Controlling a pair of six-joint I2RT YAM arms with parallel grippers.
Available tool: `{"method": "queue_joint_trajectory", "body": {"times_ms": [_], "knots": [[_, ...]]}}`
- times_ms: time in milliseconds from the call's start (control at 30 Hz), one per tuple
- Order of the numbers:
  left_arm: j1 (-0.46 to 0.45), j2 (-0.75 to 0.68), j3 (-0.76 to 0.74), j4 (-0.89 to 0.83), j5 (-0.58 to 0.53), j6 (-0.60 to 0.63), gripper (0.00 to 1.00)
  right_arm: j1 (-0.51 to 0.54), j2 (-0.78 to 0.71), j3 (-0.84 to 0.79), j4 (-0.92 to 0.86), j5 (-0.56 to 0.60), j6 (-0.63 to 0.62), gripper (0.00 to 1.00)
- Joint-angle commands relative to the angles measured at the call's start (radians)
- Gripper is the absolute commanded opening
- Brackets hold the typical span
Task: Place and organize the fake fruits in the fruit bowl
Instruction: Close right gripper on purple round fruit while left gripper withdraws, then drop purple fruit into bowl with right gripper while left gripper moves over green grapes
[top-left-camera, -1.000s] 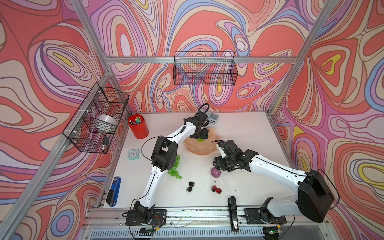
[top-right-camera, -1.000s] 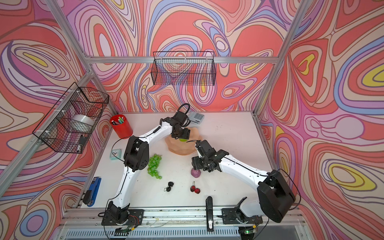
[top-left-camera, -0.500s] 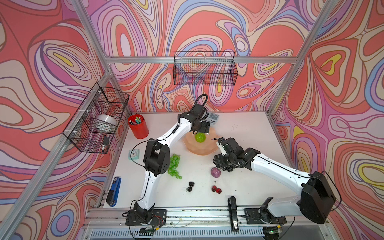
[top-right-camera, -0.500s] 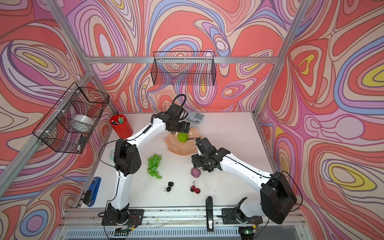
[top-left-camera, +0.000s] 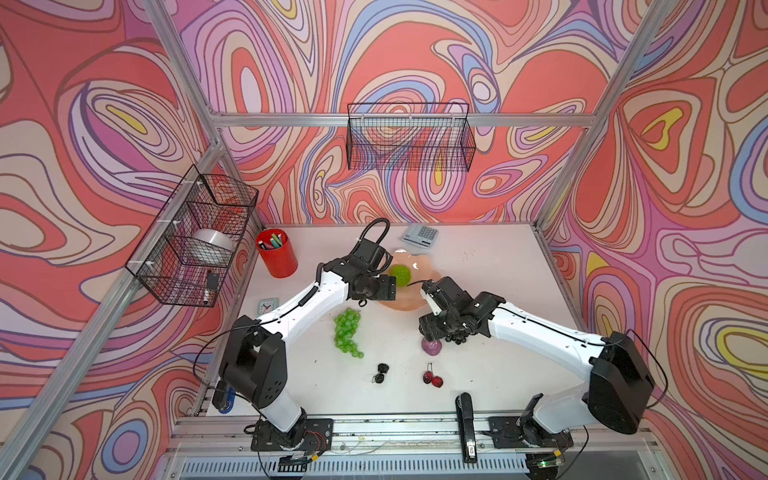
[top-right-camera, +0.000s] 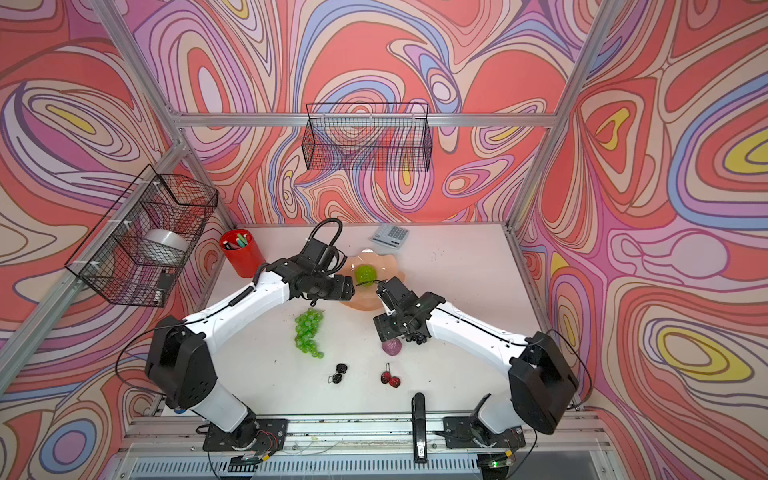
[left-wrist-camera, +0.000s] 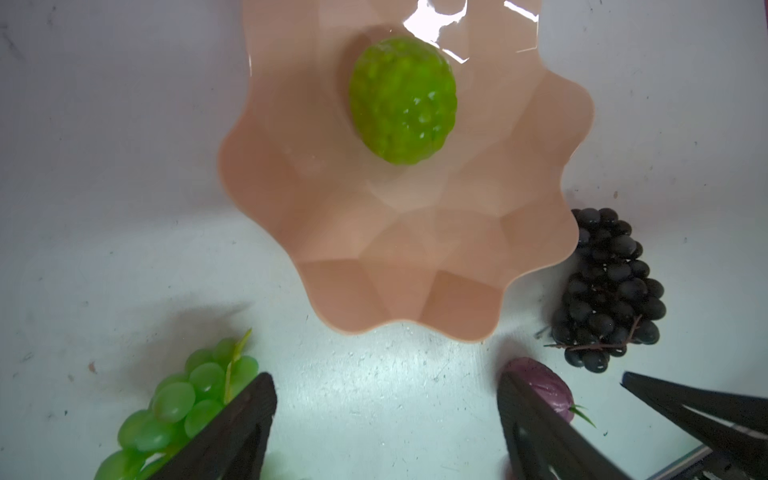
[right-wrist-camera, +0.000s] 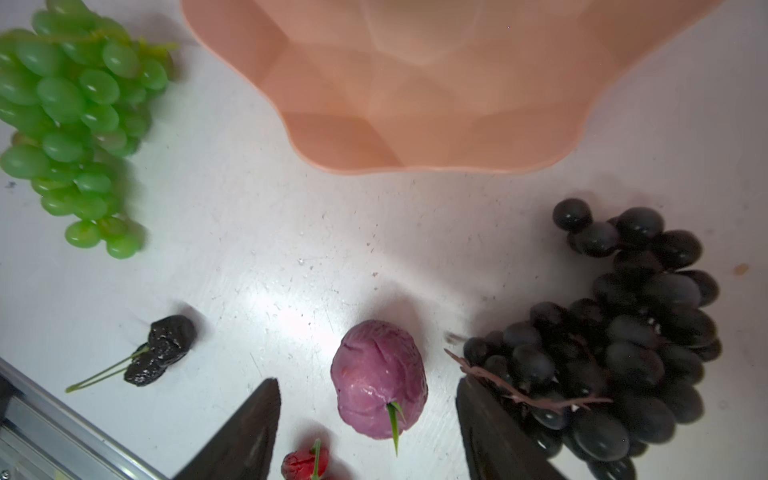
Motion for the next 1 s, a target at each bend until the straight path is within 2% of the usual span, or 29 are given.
{"method": "queue_joint_trajectory", "body": {"times_ms": [0, 267, 533, 767, 967], "knots": [[0.0, -0.081, -0.07, 0.034, -0.01, -0.052, 0.87, 0.023, 0.023, -0.025, -0.036, 0.018, 0.001, 0.71], [0.0, -0.106, -0.09, 0.006, -0.051, -0.034, 0.88, 0.033, 0.104, -0.03, 0.008, 0.003, 0.007, 0.69], [0.0, -0.1, -0.088, 0.002, -0.034, -0.027, 0.88, 0.033, 0.174, -0.027, 0.018, 0.04, -0.002, 0.66], [0.0, -0.102, -0.088, -0.015, -0.051, -0.022, 0.88, 0.033, 0.218, -0.039, 0.064, 0.024, -0.007, 0.63], [0.0, -0.109, -0.089, -0.031, -0.076, -0.02, 0.88, 0.033, 0.219, -0.026, 0.056, 0.018, -0.016, 0.5]]}}
